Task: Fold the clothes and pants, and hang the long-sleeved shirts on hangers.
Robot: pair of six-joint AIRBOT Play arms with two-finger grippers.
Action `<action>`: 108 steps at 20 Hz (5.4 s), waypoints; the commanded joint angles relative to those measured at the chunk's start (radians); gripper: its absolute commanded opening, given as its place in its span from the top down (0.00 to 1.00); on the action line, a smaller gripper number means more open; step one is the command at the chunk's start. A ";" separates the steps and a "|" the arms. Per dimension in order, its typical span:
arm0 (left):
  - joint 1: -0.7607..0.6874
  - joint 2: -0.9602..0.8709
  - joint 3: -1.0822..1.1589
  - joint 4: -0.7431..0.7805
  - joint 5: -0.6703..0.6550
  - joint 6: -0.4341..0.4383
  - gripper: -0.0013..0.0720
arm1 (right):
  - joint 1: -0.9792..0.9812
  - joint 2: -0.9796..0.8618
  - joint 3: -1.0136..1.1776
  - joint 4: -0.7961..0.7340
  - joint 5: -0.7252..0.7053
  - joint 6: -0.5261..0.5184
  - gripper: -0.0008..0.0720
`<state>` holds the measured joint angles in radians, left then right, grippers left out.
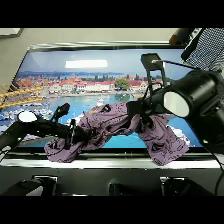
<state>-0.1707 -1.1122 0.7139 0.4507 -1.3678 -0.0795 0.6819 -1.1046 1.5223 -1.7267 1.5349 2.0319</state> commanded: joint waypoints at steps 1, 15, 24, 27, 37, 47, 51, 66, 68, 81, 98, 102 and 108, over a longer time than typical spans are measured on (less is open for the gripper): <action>-0.034 -0.038 0.001 -0.025 0.048 0.022 0.95 | 0.001 0.022 0.001 0.037 0.019 -0.013 0.95; -0.105 -0.057 0.001 -0.149 0.087 0.058 0.95 | 0.001 0.018 0.000 0.058 0.090 0.013 0.33; -0.105 -0.058 0.001 -0.174 0.120 0.058 0.95 | -0.024 0.244 0.000 -0.381 0.201 0.077 0.27; -0.105 -0.058 0.001 -0.174 0.121 0.058 0.95 | -0.319 0.247 -0.029 -0.177 0.203 -0.071 0.23; -0.105 -0.058 0.001 -0.174 0.120 0.057 0.95 | -0.627 -0.012 -0.081 0.555 0.129 -1.279 0.06; -0.104 -0.058 0.001 -0.171 0.121 0.057 0.95 | -0.587 -0.225 -0.081 0.700 0.140 -1.495 0.28; -0.104 -0.058 0.001 -0.171 0.121 0.057 0.95 | -0.587 -0.234 -0.083 0.721 0.185 -1.547 0.94; 0.169 -0.055 0.001 -0.171 0.200 -0.899 0.15 | -0.587 -0.093 -0.082 0.608 0.151 -1.299 0.95; 0.084 -0.055 0.001 -0.170 0.232 -0.961 0.17 | -0.587 -0.093 -0.082 0.609 0.153 -1.262 0.95; -0.627 -0.043 0.005 -0.047 1.133 -1.579 0.28 | -0.587 -0.093 -0.082 0.608 0.168 -1.178 0.95; -0.635 -0.109 0.005 -0.046 1.019 -1.669 0.28 | -0.587 -0.093 -0.082 0.608 0.169 -1.167 0.95; -0.636 -0.127 0.006 -0.046 0.997 -1.693 0.50 | -0.587 -0.093 -0.082 0.608 0.178 -1.155 0.95; -0.634 -0.125 0.007 -0.039 0.990 -1.648 0.95 | -0.587 -0.090 -0.083 0.607 0.195 -1.152 0.95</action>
<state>-0.8055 -1.2366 0.7193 0.4103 -0.3698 -1.7546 0.0944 -1.1976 1.4395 -1.1191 1.7206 0.8764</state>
